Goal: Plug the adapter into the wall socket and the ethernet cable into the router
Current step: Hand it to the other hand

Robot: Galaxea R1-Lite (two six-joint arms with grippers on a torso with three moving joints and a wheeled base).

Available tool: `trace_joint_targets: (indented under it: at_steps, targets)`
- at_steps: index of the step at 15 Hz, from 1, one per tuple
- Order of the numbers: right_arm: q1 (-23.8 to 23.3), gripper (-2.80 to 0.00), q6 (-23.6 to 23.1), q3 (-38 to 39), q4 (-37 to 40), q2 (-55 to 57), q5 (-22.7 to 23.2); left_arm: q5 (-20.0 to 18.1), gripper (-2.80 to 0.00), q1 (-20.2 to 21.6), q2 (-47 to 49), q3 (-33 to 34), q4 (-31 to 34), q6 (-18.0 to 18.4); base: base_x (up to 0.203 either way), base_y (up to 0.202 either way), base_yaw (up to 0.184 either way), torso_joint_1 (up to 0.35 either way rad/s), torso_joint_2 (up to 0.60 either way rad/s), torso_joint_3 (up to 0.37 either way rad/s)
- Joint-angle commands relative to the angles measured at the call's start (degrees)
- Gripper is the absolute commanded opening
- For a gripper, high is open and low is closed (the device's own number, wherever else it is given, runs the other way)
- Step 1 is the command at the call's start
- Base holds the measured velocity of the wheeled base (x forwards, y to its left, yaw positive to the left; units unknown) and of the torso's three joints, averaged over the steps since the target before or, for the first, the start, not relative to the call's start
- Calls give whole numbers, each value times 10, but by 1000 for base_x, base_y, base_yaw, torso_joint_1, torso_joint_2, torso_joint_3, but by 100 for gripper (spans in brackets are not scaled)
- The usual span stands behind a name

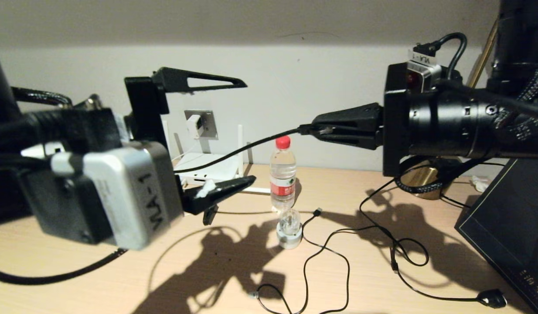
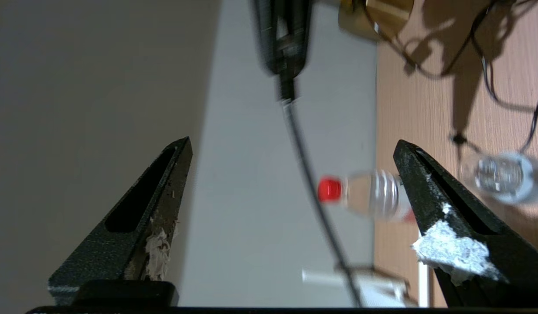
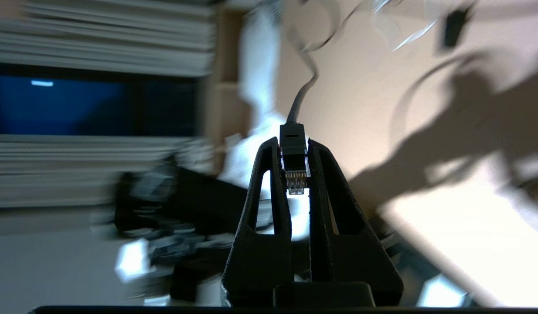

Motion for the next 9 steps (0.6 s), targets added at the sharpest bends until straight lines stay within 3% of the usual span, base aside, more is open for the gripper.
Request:
trace_joint_targets:
  at_steps: [1,4,6,9]
  targets:
    - [-33,-280,77,-5,1,-23,70,-2,0,-26,16,17,-23,14,0,0,0,0,0,0]
    - [-34,-280,97,-26,2,7,107,-8,0,-34,4,56,-50,26,0,0,0,0,0,0]
    - [-34,-280,149,-54,2,32,139,-64,0,-28,7,71,-89,26,0,0,0,0,0,0]
    - [-34,-280,155,-56,2,36,180,-126,0,4,47,57,-138,25,0,0,0,0,0,0]
